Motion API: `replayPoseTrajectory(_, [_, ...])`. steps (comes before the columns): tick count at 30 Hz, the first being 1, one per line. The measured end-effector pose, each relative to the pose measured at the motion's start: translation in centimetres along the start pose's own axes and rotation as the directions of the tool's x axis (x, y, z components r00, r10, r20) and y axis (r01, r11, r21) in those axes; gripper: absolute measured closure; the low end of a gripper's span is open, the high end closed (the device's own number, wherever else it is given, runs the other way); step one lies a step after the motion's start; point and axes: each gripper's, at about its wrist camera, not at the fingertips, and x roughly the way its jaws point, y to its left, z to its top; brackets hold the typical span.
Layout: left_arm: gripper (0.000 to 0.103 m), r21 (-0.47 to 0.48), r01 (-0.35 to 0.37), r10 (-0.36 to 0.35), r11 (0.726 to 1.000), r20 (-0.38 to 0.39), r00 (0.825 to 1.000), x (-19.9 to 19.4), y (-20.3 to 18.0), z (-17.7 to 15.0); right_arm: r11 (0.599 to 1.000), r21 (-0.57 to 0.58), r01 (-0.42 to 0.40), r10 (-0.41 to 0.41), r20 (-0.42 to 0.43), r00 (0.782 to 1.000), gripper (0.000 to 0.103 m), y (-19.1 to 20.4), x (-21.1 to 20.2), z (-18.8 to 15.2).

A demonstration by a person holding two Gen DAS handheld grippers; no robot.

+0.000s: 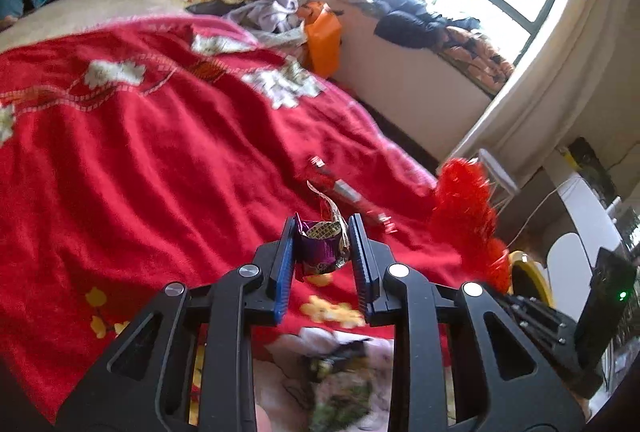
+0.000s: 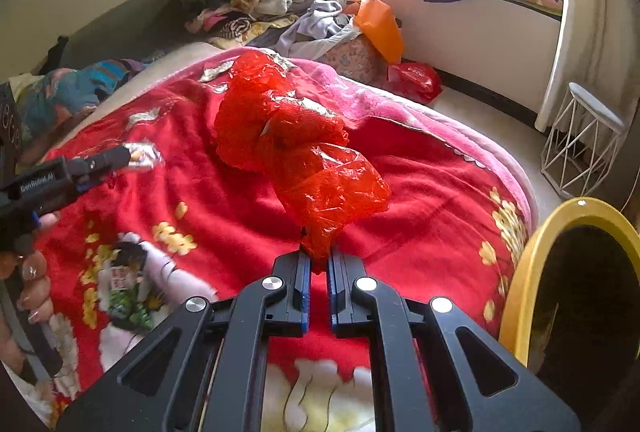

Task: Collect trash
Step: 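Carry the purple wrapper and red plastic bag over the bin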

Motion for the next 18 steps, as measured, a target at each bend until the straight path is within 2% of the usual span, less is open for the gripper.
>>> replayPoseTrajectory(9, [0.083, 0.066, 0.042, -0.045, 0.997, 0.037, 0.998, -2.3, -3.5, -0.1, 1.000, -0.001, -0.023, 0.023, 0.031, 0.999, 0.096, 0.7, -3.1, -0.7])
replayPoseTrajectory(18, [0.083, 0.117, 0.082, -0.086, 0.990, 0.033, 0.996, -3.8, -6.4, -0.9, 0.999, 0.028, -0.017, 0.014, 0.077, 0.997, 0.096, -0.9, -6.4, -0.8])
